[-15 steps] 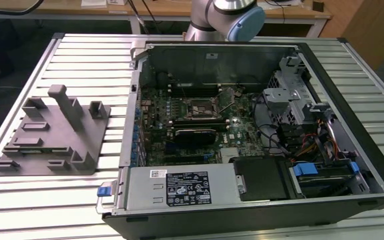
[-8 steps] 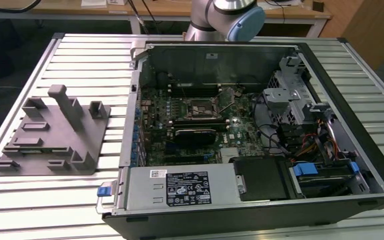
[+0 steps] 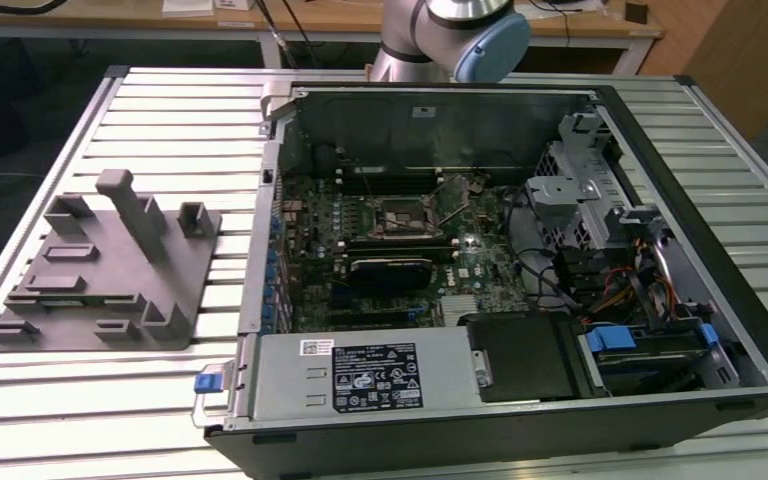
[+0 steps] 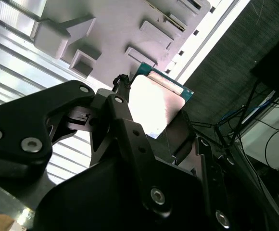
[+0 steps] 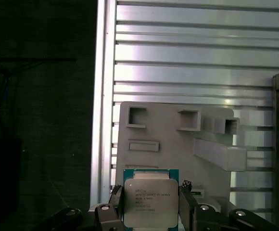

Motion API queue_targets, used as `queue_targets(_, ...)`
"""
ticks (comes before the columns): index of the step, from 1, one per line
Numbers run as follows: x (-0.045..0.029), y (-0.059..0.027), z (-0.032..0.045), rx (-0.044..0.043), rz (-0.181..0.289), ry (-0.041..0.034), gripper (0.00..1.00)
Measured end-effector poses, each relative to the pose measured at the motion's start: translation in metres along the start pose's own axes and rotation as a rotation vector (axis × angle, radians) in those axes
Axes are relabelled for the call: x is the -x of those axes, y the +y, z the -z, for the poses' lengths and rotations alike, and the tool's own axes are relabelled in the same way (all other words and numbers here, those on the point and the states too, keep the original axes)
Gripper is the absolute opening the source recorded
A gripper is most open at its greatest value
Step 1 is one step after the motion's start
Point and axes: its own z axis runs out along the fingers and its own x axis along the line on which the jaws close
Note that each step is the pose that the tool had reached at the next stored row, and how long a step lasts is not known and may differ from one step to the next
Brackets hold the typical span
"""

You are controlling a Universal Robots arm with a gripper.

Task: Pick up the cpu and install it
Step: 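Pick up the cpu and move it towards the insertion slot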

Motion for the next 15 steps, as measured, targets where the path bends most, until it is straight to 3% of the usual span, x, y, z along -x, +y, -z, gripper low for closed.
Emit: queue_targets(15, 0.0004, 0.0006, 0.0131, 0.0, 0.0, 0.0, 0.55)
